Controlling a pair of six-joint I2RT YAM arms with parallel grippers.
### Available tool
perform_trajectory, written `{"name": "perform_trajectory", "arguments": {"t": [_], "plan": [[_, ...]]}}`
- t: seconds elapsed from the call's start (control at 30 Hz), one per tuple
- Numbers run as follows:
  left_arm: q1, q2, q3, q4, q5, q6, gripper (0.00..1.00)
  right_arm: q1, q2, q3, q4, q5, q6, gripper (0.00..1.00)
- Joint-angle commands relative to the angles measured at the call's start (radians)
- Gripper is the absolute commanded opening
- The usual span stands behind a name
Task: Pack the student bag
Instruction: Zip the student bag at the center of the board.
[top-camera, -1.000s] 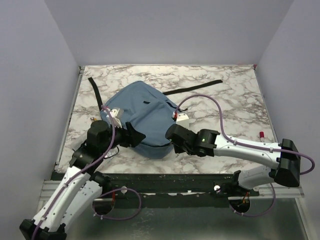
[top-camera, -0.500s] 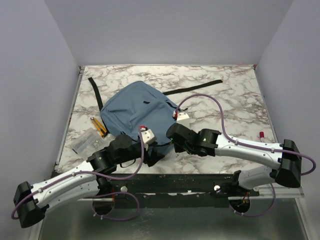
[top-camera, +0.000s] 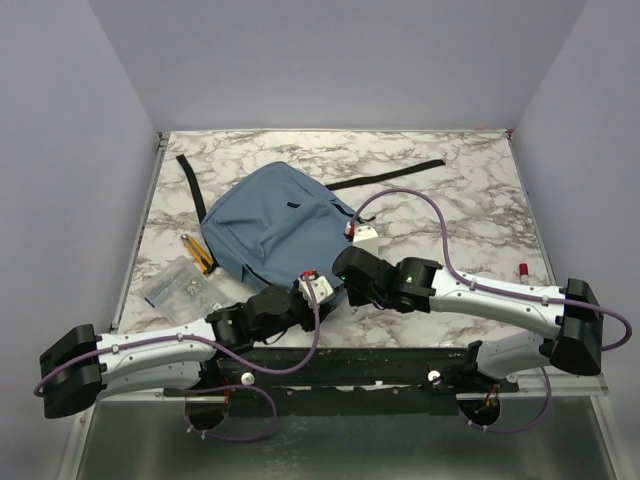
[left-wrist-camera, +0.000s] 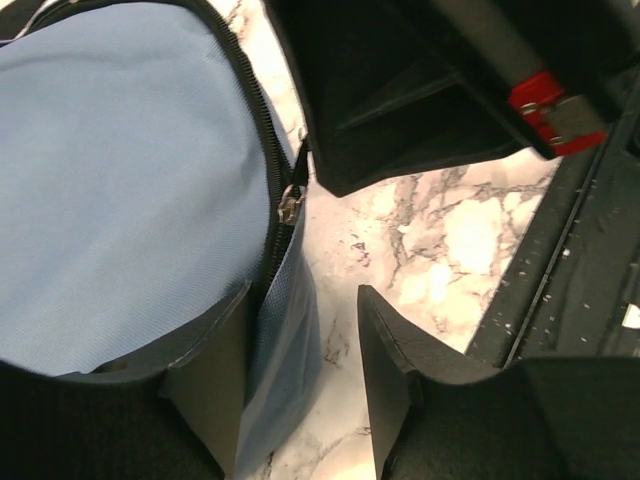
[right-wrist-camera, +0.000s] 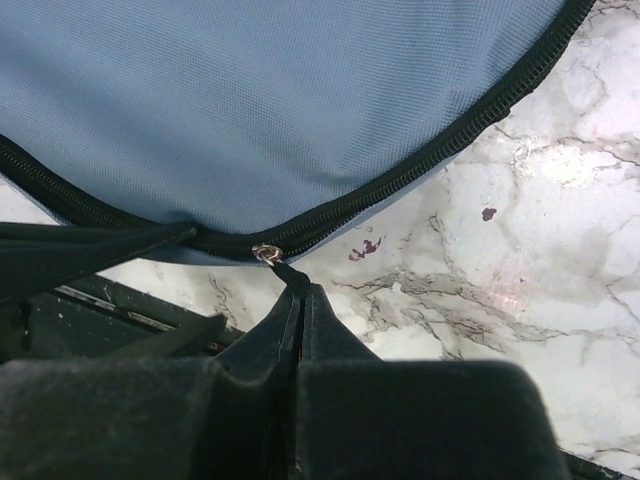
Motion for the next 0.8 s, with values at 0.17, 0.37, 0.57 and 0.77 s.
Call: {"name": "perform_trajectory", "arguments": {"t": [0.17, 0.37, 0.57, 0.77], "plan": [[-0.023, 0.022, -0.098, 0.162, -0.185, -0.007, 0.34, -0.005, 0.032, 0.029, 0.000, 0.012, 0.050, 0.01], [-0.026, -0.052, -0.138, 0.163, -0.201, -0.008, 0.05, -0.035, 0.082, 0.099, -0.206, 0.186, 0.169, 0.01], [-0.027, -0.131, -0.164, 0.161, -0.217, -0.008, 0.00, -0.250, 0.057, 0.078, -0.328, 0.303, 0.202, 0.01], [-0.028, -0.204, -0.192, 0.159, -0.225, -0.008, 0.00, -0.459, 0.112, 0.070, -0.148, 0.316, 0.036, 0.01]]}}
